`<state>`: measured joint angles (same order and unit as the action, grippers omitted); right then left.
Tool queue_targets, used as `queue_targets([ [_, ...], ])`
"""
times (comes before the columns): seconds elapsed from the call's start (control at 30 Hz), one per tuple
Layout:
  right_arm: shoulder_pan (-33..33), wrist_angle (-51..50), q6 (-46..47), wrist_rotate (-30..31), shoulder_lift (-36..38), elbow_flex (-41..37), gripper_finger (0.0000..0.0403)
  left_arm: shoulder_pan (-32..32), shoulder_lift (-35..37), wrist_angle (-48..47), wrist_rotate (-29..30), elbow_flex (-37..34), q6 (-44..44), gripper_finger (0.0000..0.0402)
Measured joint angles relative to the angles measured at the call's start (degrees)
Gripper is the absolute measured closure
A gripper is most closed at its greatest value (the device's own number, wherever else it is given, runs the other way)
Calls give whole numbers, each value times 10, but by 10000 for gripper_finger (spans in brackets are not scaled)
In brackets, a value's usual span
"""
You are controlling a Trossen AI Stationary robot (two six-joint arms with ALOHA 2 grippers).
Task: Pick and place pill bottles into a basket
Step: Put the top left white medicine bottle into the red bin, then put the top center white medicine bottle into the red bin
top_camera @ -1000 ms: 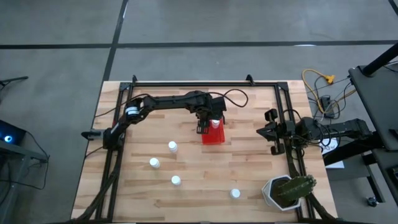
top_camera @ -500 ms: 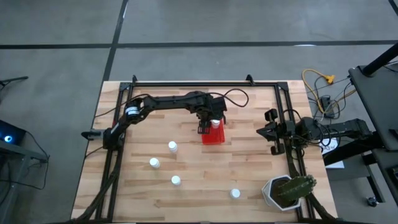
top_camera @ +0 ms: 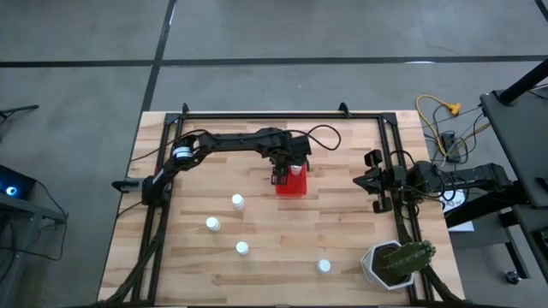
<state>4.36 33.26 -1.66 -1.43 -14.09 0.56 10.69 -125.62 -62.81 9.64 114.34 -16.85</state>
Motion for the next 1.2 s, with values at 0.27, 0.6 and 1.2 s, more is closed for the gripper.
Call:
queue_targets([
  [0.27,0,0,1,0,0,0,394,0,0,12,1,0,0,206],
  [0.6,0,0,1,0,0,0,394,0,0,11,2,0,1,178],
  [1.2,0,0,1,0,0,0,394,-6,6,9,61,0,1,178],
])
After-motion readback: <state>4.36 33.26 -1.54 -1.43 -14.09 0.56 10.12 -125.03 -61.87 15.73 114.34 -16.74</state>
